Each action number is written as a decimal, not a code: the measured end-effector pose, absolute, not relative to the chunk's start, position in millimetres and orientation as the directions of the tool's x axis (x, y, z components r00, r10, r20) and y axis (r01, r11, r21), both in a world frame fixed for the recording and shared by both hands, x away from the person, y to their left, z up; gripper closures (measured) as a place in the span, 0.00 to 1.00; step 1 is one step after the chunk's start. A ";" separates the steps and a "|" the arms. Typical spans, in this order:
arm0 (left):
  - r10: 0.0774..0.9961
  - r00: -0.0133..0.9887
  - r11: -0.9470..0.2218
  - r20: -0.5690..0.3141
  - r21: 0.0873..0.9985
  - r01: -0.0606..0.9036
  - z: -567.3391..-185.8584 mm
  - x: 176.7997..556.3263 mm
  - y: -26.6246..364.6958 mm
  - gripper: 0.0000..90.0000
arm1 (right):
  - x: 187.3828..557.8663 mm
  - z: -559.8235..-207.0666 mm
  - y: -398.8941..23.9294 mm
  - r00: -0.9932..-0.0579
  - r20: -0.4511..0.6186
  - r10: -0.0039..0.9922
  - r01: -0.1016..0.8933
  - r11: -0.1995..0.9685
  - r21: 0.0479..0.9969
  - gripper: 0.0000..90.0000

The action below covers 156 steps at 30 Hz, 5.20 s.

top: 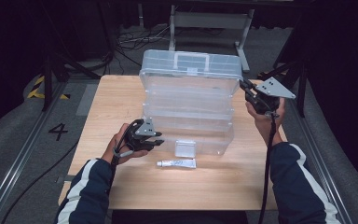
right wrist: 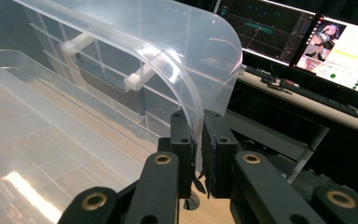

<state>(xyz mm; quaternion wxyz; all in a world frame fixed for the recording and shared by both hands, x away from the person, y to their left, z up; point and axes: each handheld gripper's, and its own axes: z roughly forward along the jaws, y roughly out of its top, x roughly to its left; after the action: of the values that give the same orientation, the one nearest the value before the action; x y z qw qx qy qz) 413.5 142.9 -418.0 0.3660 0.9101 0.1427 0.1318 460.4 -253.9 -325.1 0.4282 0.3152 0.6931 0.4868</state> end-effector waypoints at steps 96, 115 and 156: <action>0.341 0.931 -0.670 0.133 0.729 0.142 -423.2 409.4 139.5 0.78 | 617.1 -296.1 -251.9 -0.451 -0.064 0.890 0.416 0.273 0.868 0.92; 0.321 0.942 -0.665 0.098 0.732 0.150 -423.6 406.7 137.8 0.82 | 647.3 -312.1 -250.0 -0.464 -0.034 0.885 0.460 0.274 0.845 0.91; 0.282 0.956 -0.663 0.079 0.736 0.135 -424.4 393.4 141.7 0.83 | 676.8 -366.8 -242.5 -0.438 -0.044 0.898 0.539 0.301 0.787 0.90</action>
<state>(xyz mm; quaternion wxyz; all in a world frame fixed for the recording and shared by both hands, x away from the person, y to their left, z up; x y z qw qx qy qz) 393.4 141.7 -424.4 0.3940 0.9070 0.1151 0.0936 676.8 -242.5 -366.8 0.2487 0.4683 0.7672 0.3609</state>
